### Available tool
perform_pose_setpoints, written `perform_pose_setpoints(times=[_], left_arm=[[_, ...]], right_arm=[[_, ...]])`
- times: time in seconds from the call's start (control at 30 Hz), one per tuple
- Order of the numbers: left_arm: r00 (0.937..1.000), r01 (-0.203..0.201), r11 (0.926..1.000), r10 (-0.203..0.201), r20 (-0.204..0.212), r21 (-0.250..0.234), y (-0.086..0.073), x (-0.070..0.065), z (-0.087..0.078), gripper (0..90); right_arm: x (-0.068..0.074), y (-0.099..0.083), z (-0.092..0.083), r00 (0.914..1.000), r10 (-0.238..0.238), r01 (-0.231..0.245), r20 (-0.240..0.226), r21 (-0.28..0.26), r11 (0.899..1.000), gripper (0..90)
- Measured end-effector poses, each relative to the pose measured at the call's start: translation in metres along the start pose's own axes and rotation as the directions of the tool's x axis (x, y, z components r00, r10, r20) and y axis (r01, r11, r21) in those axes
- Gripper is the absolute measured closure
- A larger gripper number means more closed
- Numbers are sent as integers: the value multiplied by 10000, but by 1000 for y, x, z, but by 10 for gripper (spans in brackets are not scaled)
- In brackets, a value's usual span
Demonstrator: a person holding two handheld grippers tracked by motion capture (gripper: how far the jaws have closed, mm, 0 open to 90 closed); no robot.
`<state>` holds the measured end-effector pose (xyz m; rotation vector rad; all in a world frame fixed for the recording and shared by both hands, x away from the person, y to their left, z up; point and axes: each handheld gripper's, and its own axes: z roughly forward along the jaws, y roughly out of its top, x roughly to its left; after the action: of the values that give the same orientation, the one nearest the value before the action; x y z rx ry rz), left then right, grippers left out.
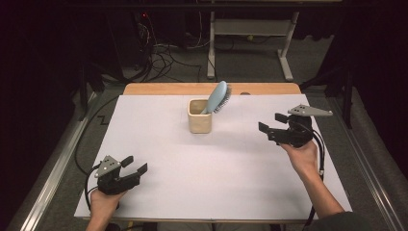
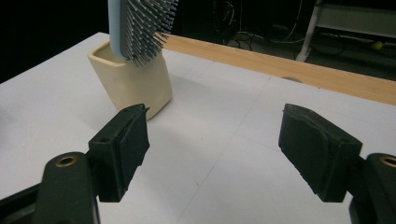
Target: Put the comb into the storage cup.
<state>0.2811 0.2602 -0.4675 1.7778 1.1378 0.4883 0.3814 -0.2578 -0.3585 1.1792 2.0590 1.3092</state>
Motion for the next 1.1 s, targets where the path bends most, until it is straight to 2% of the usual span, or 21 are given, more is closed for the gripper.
perform_pose_setpoints(times=[1.1], left_arm=[[10000,52,10000,-52,3,-62,0,0,-2,333]], right_arm=[[-1,-16,-23,10000,-6,4,-42,-515,9987,260]])
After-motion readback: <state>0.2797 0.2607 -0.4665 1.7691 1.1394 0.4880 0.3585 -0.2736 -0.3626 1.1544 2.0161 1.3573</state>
